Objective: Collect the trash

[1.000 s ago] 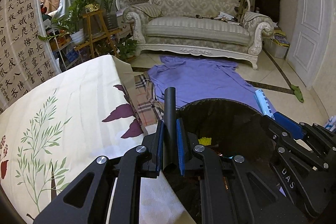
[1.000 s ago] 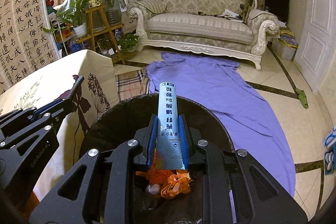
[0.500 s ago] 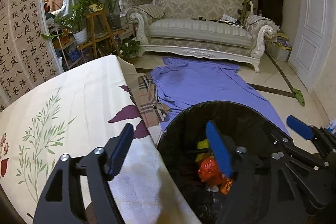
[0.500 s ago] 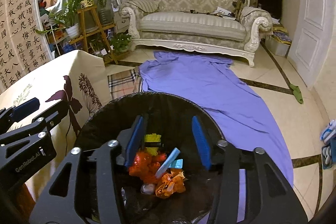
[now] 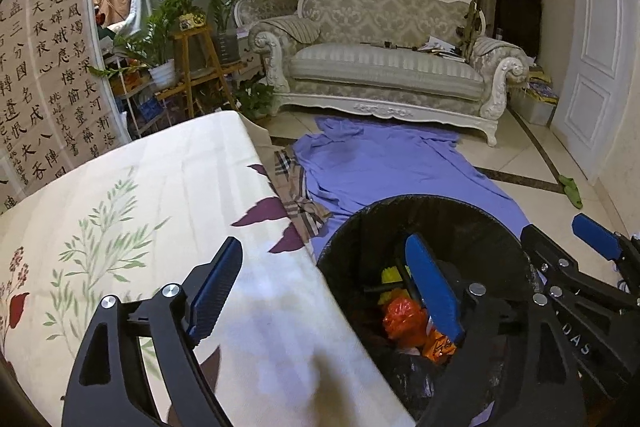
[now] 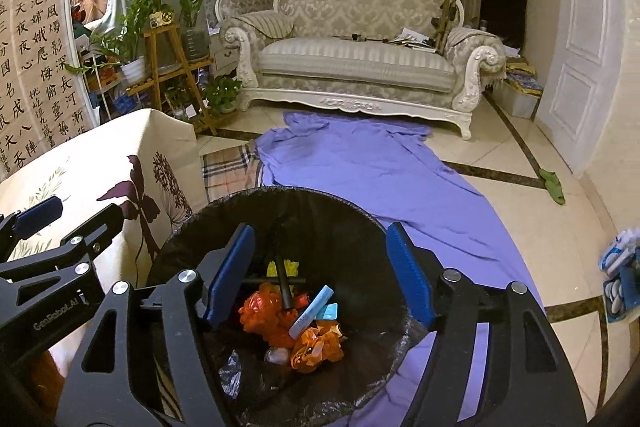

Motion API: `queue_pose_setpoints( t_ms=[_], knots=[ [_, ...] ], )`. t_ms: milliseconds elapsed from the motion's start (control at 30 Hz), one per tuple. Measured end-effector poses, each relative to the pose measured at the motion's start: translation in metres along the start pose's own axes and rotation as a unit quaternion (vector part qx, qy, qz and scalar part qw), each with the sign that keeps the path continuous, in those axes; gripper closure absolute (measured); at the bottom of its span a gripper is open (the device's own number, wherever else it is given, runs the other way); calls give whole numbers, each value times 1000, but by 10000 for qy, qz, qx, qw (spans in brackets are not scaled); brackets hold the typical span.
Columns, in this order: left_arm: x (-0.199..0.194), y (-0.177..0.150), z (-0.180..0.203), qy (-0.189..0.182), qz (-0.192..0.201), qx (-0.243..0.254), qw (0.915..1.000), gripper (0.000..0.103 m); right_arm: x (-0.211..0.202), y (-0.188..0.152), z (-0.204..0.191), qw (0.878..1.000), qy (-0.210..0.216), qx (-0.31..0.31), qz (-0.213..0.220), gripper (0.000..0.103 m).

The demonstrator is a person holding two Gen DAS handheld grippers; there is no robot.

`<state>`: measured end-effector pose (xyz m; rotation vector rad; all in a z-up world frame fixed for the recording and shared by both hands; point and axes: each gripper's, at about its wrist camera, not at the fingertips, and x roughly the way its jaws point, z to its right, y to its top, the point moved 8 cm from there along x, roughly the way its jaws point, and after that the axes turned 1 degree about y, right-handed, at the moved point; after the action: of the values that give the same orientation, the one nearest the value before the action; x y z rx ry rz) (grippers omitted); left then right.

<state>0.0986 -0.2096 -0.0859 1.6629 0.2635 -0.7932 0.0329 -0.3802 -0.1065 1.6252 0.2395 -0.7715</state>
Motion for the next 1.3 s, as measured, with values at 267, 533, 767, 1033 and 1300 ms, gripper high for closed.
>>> queue_pose_setpoints(
  t_ms=[267, 533, 767, 1033, 1300],
  knots=[
    [-27, -7, -16, 105, 106, -171, 9997, 19, -28, -3, -10, 9998, -41, -95, 158, 23],
    [-55, -9, -19, 110, 322, -149, 9993, 18, -57, -3, -20, 9992, -30, -188, 343, 15],
    [-75, -13, -25, 70, 460, -163, 9988, 18, -81, -5, -19, 9985, -112, -117, 523, 13],
    [-85, -20, -33, 101, 496, -256, 9984, 18, -100, -10, -16, 9979, -176, -113, 606, 12],
    [-87, -21, -33, 99, 517, -269, 9983, 18, -113, -10, -18, 9971, -215, -170, 712, 12]
  ],
)
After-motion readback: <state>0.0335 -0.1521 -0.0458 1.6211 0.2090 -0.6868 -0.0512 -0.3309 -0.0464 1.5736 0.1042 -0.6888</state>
